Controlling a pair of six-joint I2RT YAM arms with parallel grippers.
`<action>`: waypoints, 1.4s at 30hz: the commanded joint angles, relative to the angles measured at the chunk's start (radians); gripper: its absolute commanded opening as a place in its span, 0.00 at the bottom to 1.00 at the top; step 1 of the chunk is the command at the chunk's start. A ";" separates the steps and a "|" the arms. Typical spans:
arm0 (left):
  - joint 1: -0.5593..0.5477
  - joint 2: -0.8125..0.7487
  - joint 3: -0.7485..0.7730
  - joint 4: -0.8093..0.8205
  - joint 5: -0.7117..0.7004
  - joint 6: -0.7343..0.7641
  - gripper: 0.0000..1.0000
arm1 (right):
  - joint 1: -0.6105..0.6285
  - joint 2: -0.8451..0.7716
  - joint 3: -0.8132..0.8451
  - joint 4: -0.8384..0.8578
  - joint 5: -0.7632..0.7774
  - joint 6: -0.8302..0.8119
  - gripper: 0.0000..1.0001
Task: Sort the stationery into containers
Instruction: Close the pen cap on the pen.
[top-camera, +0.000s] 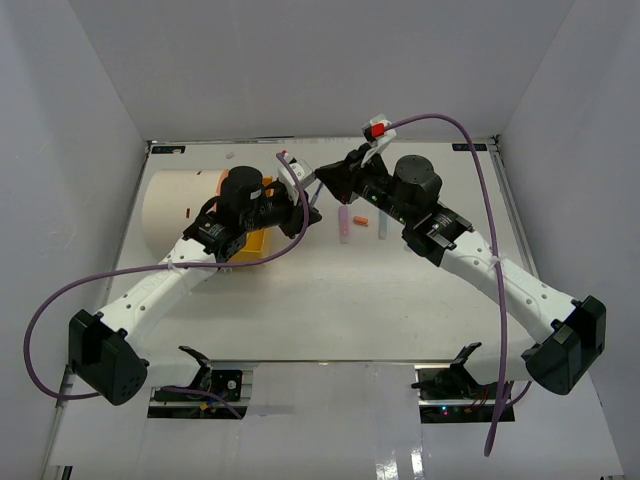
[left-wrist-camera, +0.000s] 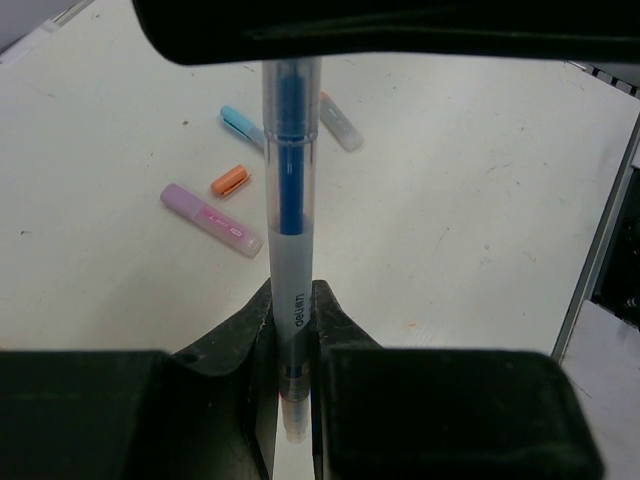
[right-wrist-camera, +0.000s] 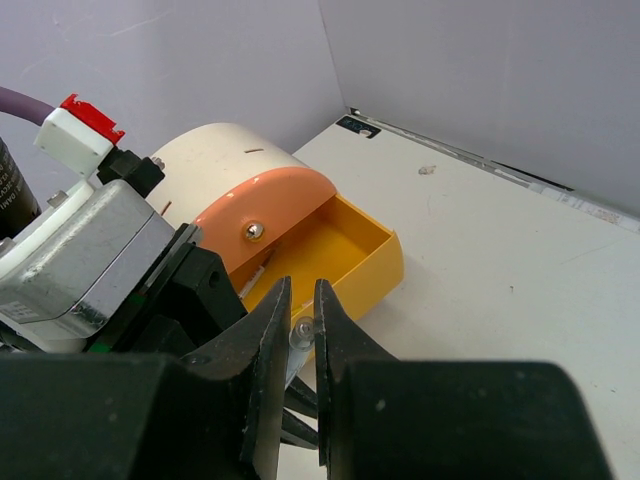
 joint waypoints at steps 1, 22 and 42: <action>-0.001 -0.083 0.179 0.421 -0.028 -0.003 0.00 | 0.041 0.097 -0.091 -0.425 -0.149 -0.021 0.08; -0.001 -0.082 0.226 0.472 -0.039 0.017 0.00 | 0.046 0.145 -0.124 -0.456 -0.186 -0.020 0.08; -0.001 -0.114 -0.053 0.306 0.067 0.003 0.00 | 0.045 -0.082 -0.170 -0.139 -0.082 -0.027 0.09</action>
